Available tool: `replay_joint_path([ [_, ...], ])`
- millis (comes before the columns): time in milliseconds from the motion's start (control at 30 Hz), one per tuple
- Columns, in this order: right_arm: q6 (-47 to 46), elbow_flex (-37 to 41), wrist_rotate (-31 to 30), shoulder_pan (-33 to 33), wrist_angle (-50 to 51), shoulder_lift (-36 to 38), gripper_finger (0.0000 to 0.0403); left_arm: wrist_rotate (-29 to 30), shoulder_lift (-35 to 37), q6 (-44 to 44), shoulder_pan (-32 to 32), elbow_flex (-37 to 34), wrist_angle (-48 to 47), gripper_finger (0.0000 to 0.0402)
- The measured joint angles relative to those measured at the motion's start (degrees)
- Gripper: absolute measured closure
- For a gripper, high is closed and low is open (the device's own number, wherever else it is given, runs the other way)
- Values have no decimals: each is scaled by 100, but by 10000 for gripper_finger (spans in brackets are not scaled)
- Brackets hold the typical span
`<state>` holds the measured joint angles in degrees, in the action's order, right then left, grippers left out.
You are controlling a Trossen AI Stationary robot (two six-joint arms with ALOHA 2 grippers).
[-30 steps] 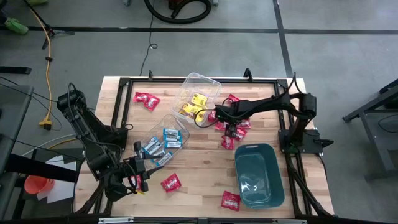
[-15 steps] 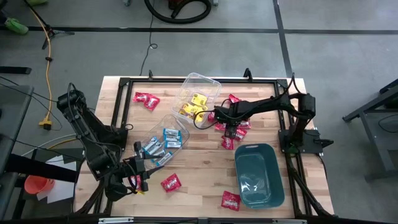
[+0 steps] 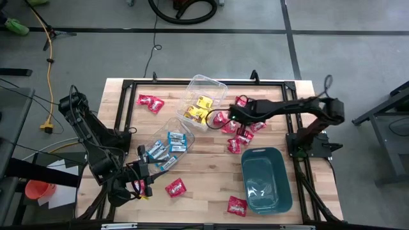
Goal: Sort candy
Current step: Put the white chocolate into the transparent bin
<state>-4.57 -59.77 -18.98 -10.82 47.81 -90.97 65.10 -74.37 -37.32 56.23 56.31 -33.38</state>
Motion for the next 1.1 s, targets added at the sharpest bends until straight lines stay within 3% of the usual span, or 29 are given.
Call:
replay_joint_path([
  [267, -205, -4, -258, 333, -213, 1070, 402, 17, 0, 2, 0, -1, 8, 247],
  [533, -156, -13, 84, 1084, -1761, 1313, 403, 64, 0, 2, 0, 1, 16, 247],
  [700, -79, -17, 734, 1784, -3019, 992, 403, 66, 0, 1, 0, 1, 28, 247],
  [867, 326, -17, 836, 2314, -4648, 351, 403, 182, 0, 3, 0, -1, 28, 247],
  [1100, 1131, -20, 1091, 2173, -7733, -915, 403, 375, 0, 174, -2, 1, 35, 247],
])
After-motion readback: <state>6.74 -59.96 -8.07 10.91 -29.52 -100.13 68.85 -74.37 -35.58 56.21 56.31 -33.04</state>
